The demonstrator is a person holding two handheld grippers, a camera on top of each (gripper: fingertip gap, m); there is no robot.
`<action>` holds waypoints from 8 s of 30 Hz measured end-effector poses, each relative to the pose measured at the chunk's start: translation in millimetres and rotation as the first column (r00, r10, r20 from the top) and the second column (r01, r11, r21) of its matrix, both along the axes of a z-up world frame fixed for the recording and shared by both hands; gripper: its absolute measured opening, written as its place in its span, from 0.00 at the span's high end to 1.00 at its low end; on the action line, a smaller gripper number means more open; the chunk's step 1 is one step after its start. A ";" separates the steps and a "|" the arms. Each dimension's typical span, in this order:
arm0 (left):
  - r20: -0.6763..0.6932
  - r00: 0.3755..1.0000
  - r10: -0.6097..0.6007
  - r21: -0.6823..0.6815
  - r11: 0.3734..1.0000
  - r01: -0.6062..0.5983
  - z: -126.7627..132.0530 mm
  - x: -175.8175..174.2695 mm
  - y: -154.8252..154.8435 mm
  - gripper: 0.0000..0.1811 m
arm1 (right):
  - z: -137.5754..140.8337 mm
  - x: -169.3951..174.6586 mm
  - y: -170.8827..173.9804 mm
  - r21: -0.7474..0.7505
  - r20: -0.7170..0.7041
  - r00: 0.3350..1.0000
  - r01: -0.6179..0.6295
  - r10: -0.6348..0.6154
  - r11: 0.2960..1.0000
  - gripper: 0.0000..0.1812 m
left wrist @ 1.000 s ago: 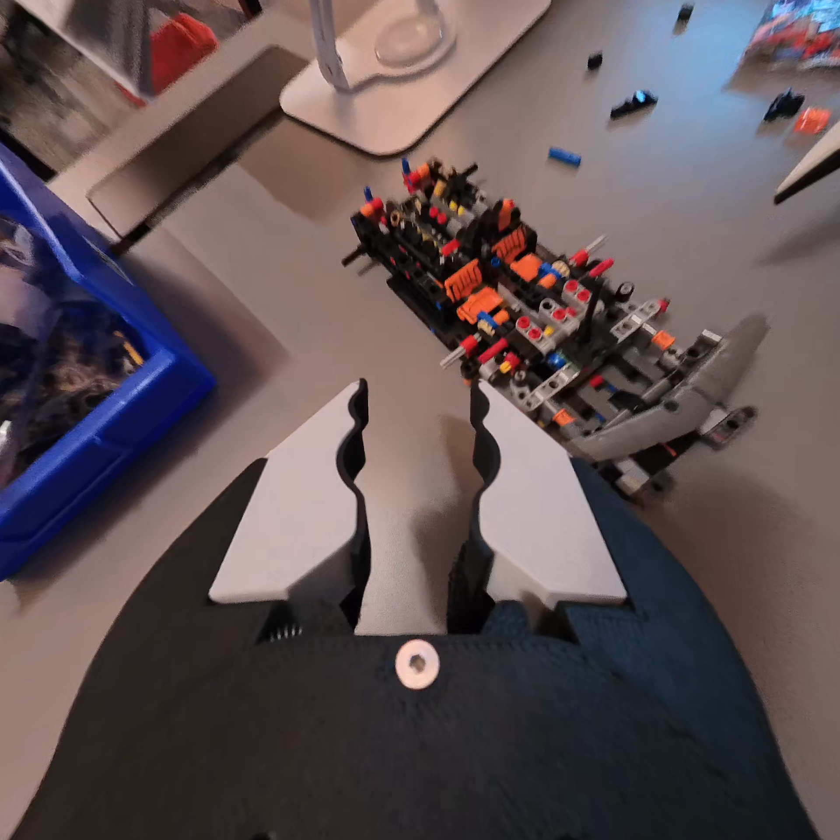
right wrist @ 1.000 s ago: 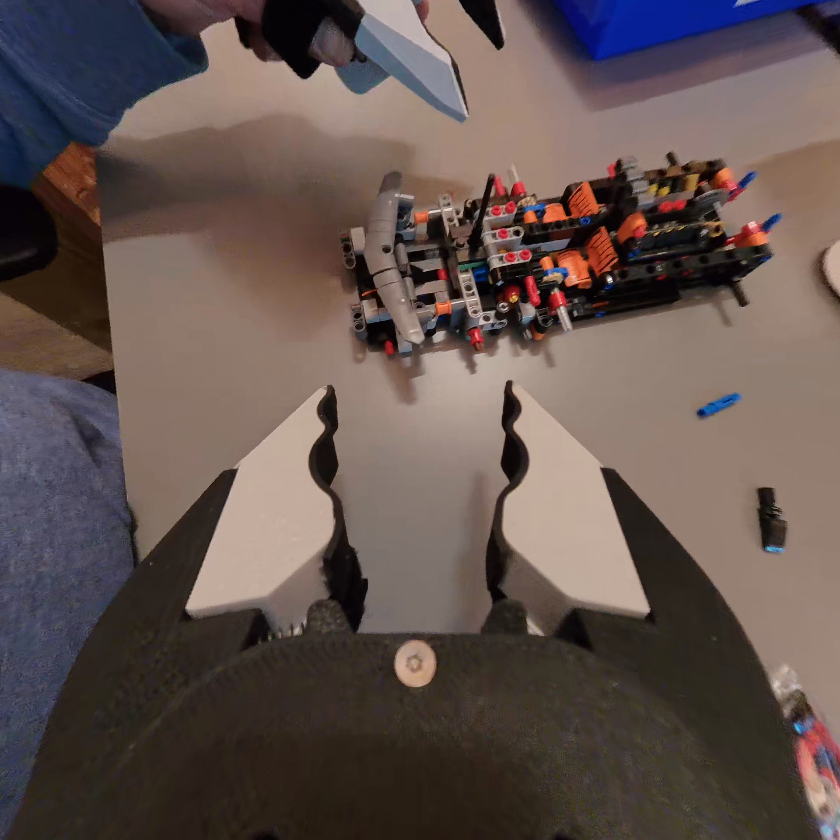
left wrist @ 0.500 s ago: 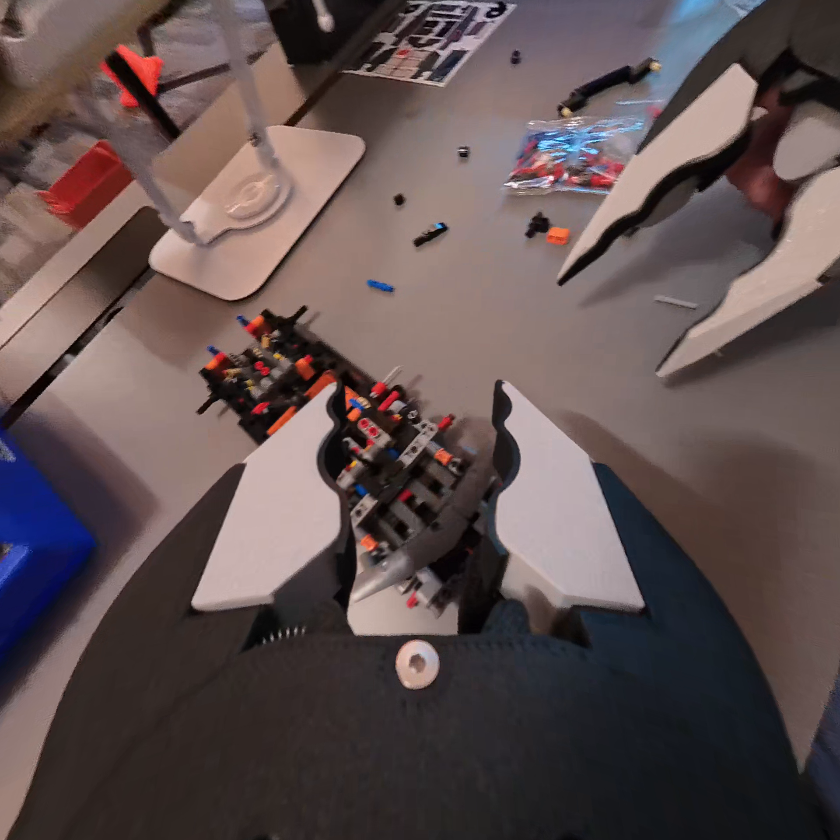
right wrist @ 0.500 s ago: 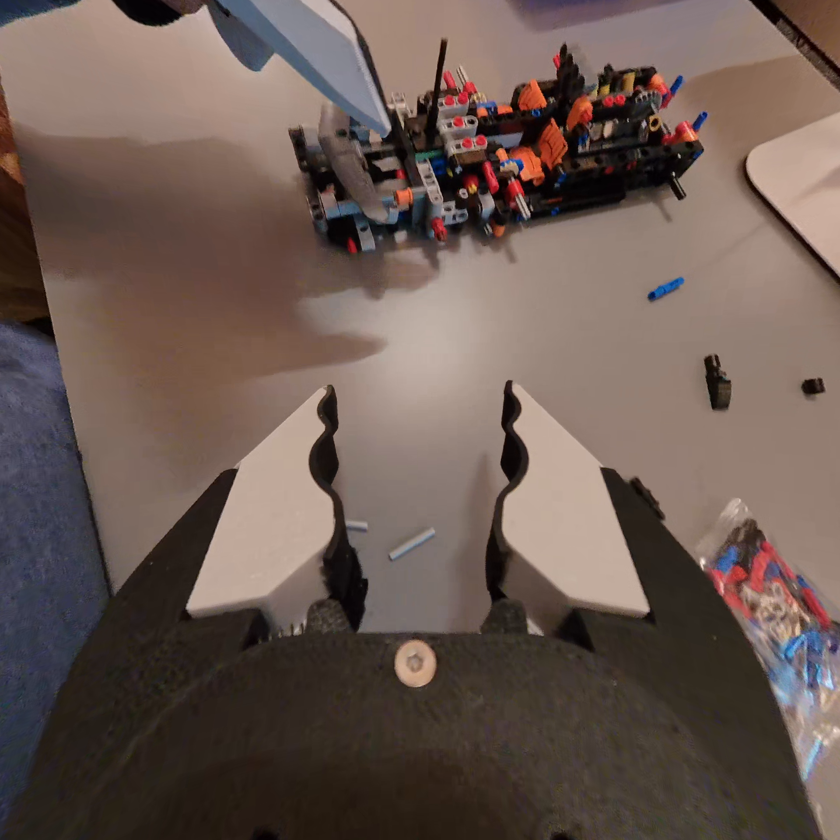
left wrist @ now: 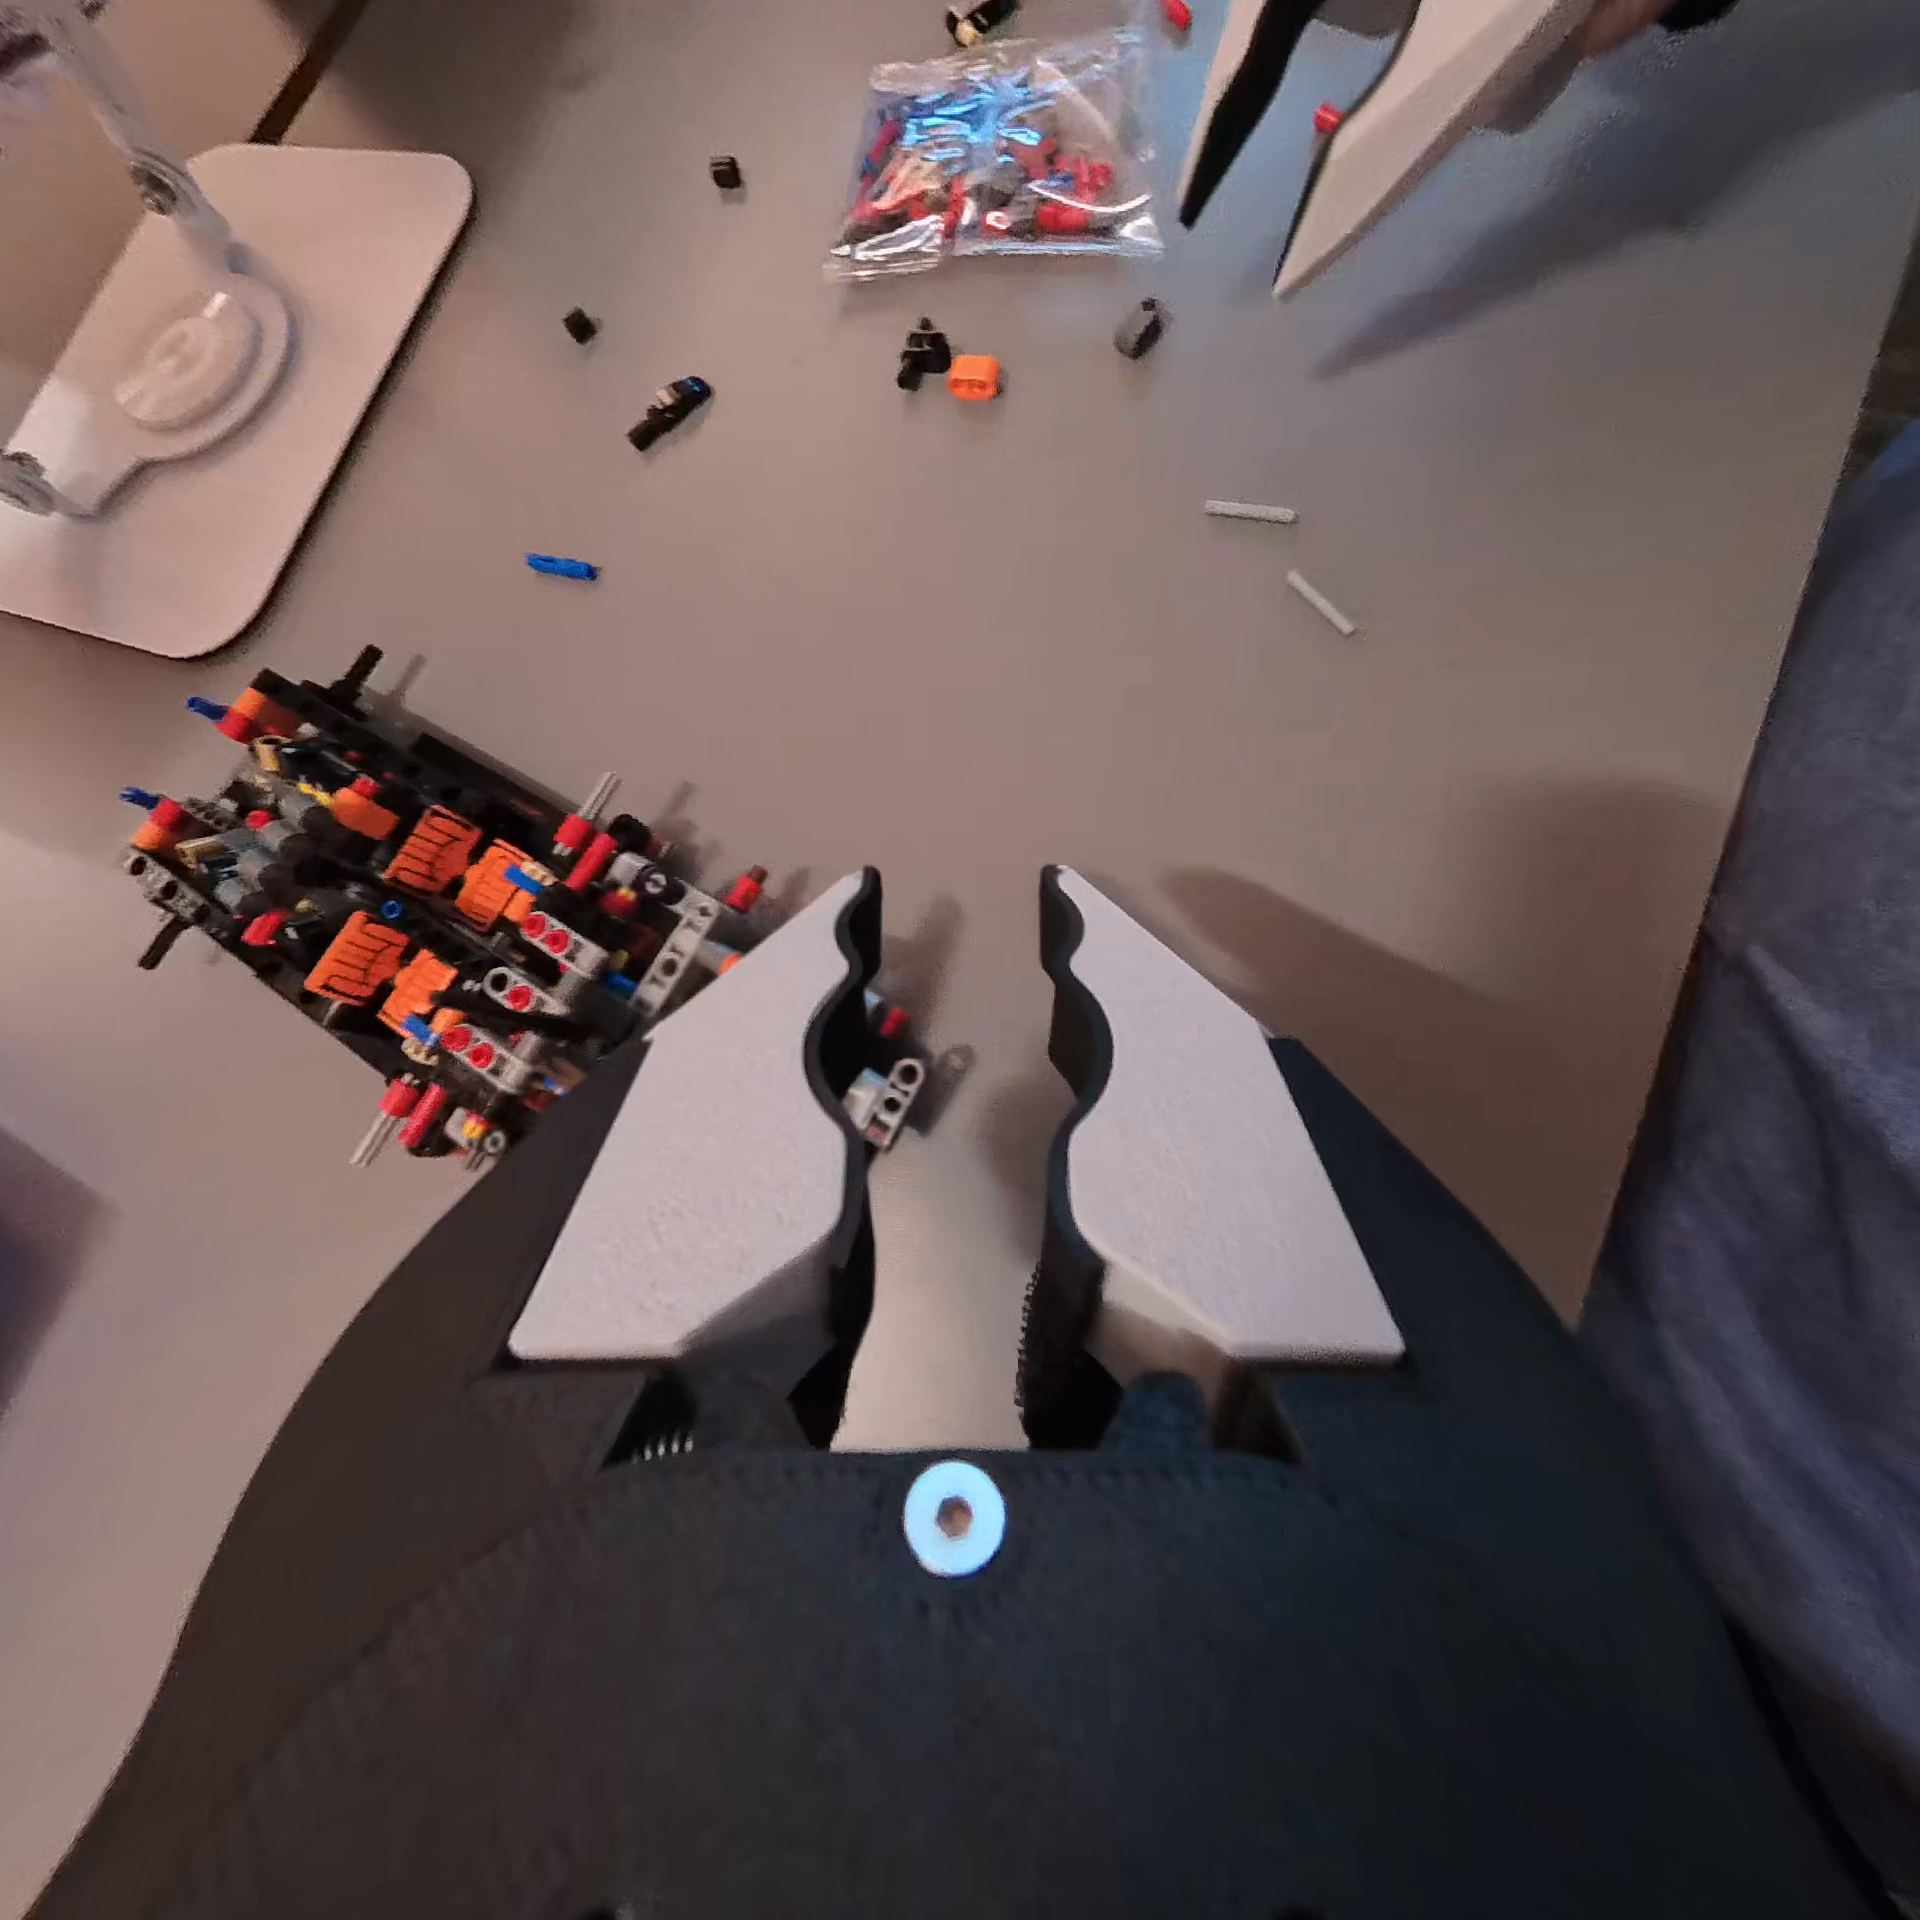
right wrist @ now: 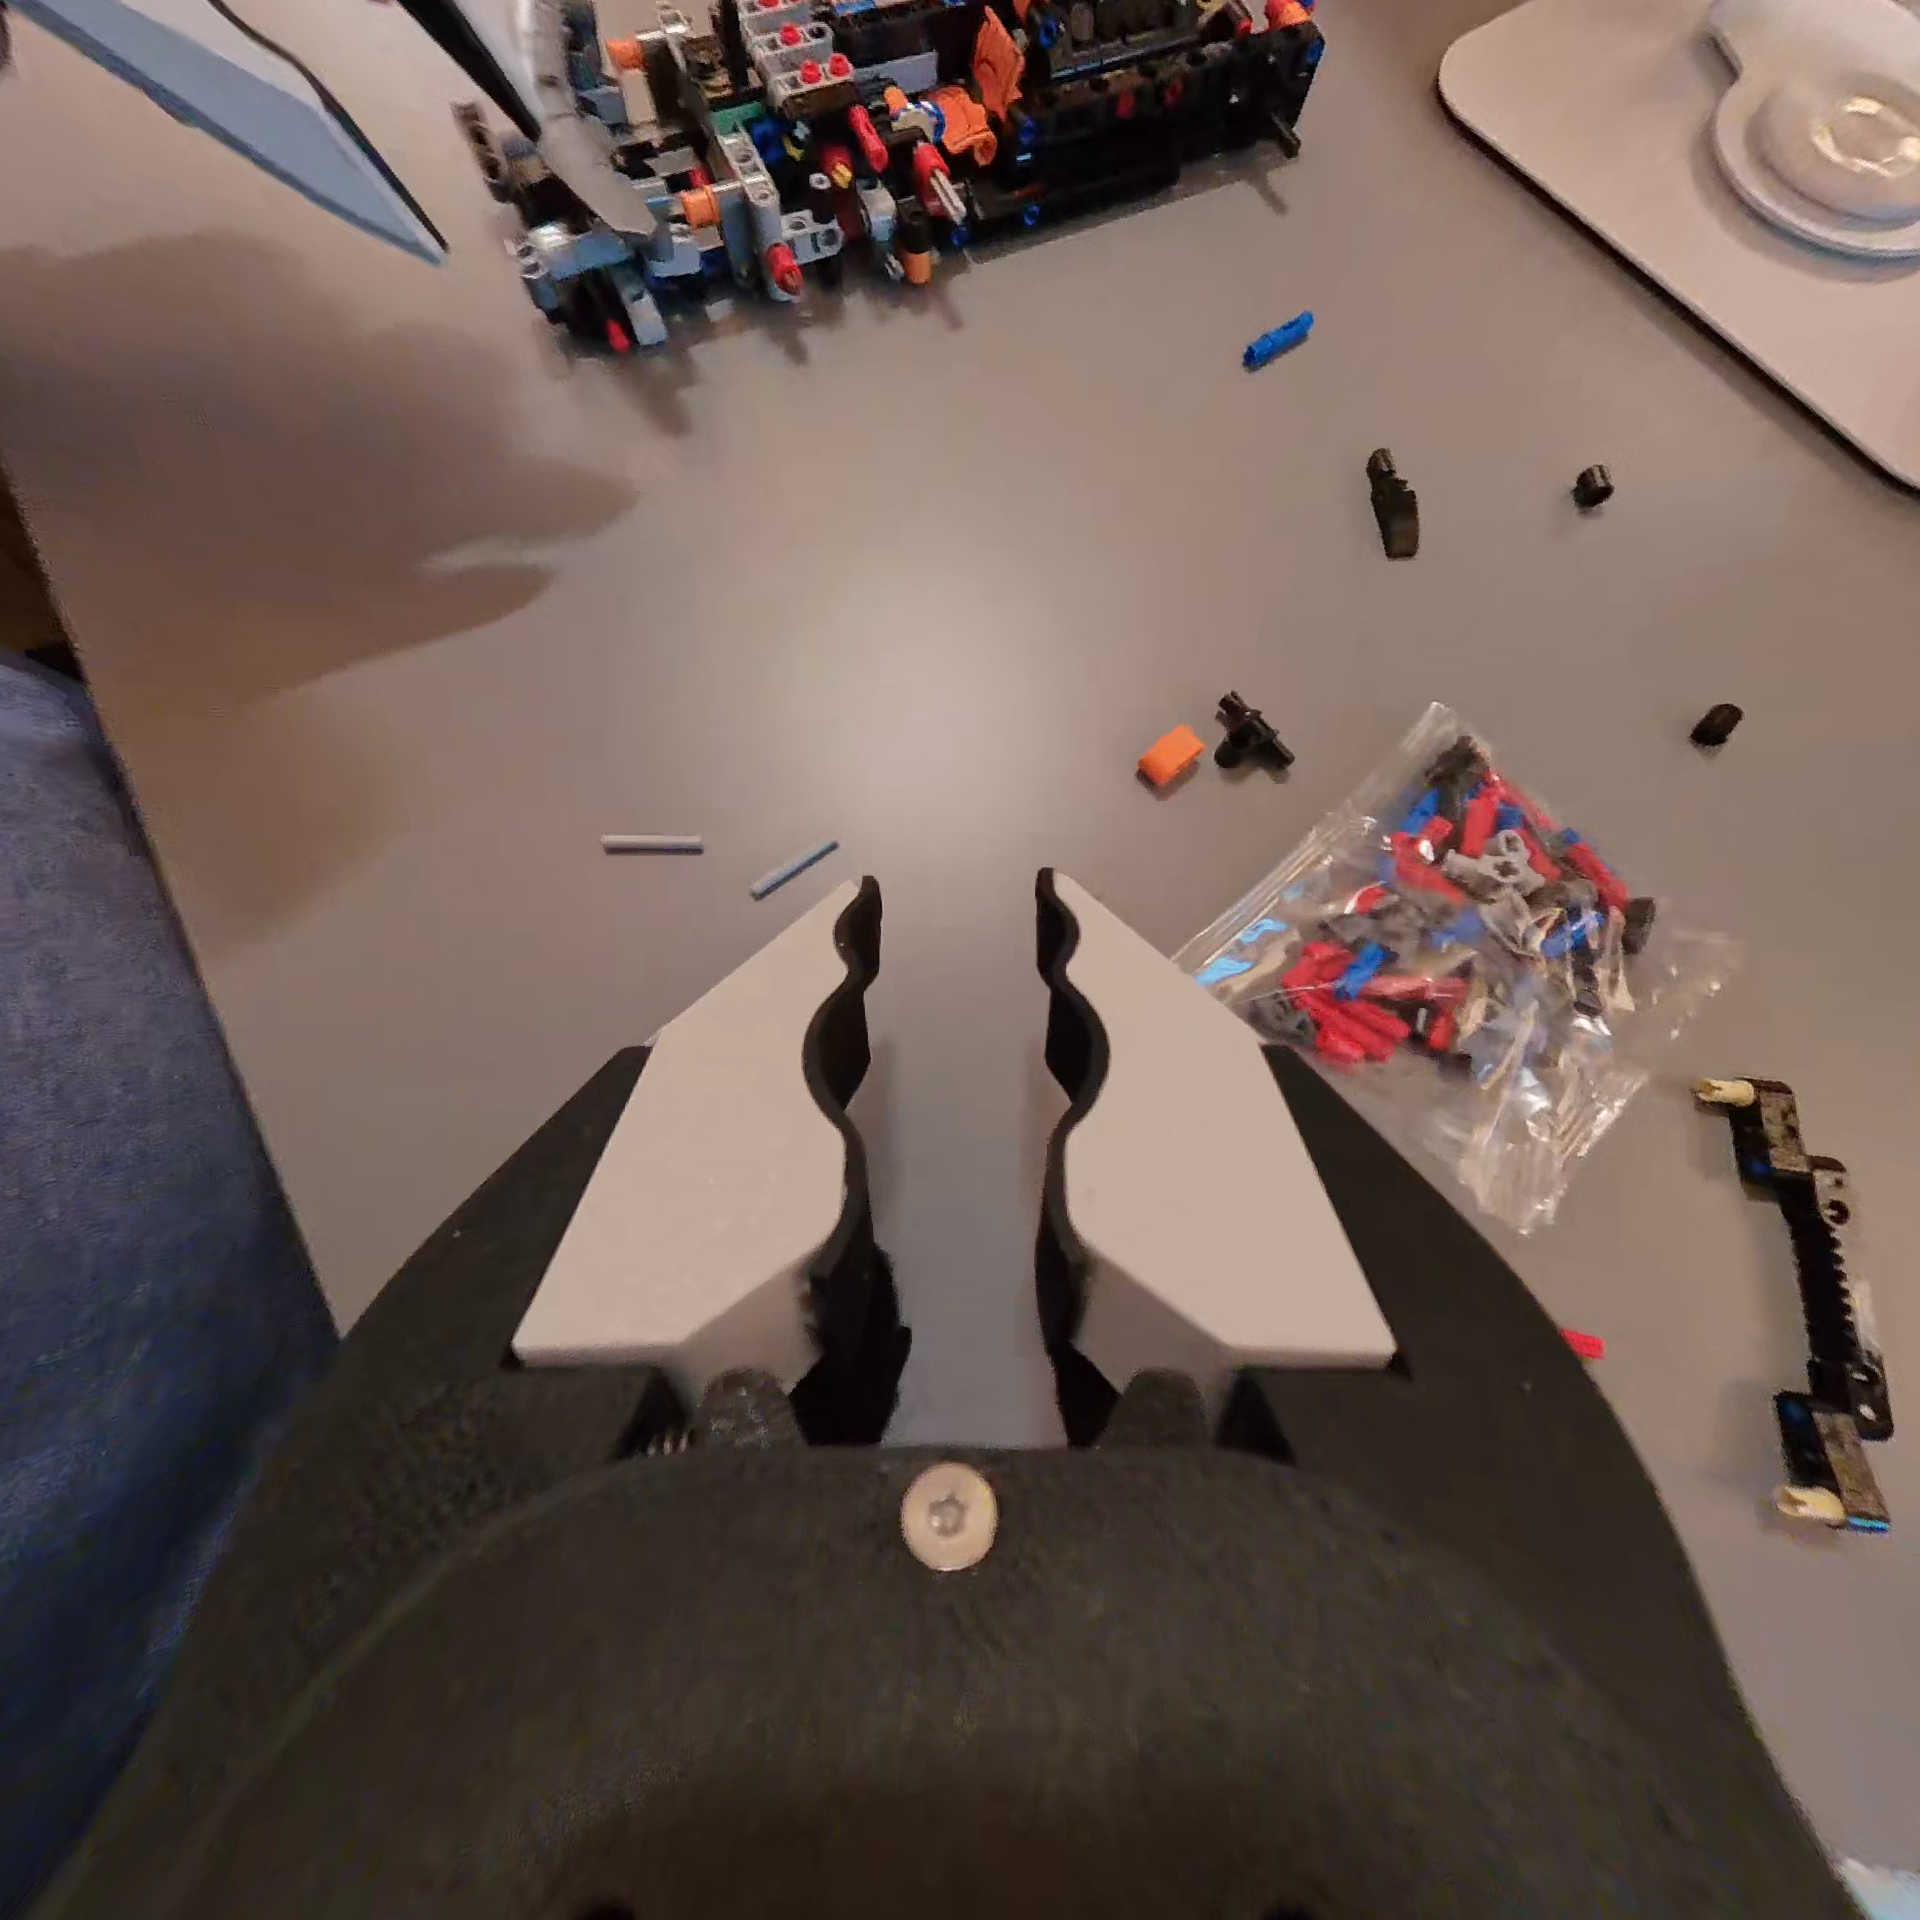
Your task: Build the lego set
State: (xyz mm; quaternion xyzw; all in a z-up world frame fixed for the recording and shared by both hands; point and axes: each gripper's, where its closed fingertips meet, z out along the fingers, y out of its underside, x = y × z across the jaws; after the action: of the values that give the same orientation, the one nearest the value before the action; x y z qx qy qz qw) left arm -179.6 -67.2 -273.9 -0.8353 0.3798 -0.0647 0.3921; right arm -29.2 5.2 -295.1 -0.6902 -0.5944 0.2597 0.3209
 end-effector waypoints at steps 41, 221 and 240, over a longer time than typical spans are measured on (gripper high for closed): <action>-0.547 0.835 0.065 0.406 0.892 0.197 161.9 -121.2 325.2 0.86 | 251.1 -142.9 418.2 0.451 -0.111 0.989 0.138 -0.098 0.882 0.58; 0.519 0.793 0.319 0.301 0.800 -0.519 196.9 -247.7 296.6 0.89 | 246.0 -321.8 260.9 0.339 0.001 0.958 -0.271 0.288 0.901 0.89; 0.148 0.886 0.440 0.535 0.718 -0.446 229.3 -290.8 330.4 1.00 | 144.3 -271.4 151.6 0.339 0.286 0.813 -0.582 0.508 0.740 0.86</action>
State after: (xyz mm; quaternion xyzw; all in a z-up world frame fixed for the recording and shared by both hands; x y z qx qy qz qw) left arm -470.4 263.1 -44.6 -0.7509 0.1692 0.1393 0.6230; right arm -300.5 156.8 -150.8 -0.4218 -0.8370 0.1499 0.3147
